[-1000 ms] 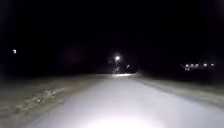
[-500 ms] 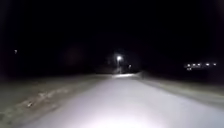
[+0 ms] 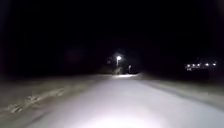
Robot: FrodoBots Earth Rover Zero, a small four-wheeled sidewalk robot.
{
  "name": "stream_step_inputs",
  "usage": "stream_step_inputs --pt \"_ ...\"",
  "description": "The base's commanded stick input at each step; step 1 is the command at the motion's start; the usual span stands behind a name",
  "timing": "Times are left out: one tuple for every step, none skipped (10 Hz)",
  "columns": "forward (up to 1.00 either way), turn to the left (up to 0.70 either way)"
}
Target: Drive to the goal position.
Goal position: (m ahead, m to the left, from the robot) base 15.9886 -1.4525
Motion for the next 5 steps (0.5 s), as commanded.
stream_step_inputs --pt "0.7 0.0" --pt "0.7 0.0" --pt "0.7 0.0" --pt "0.7 0.0" --pt "0.7 0.0"
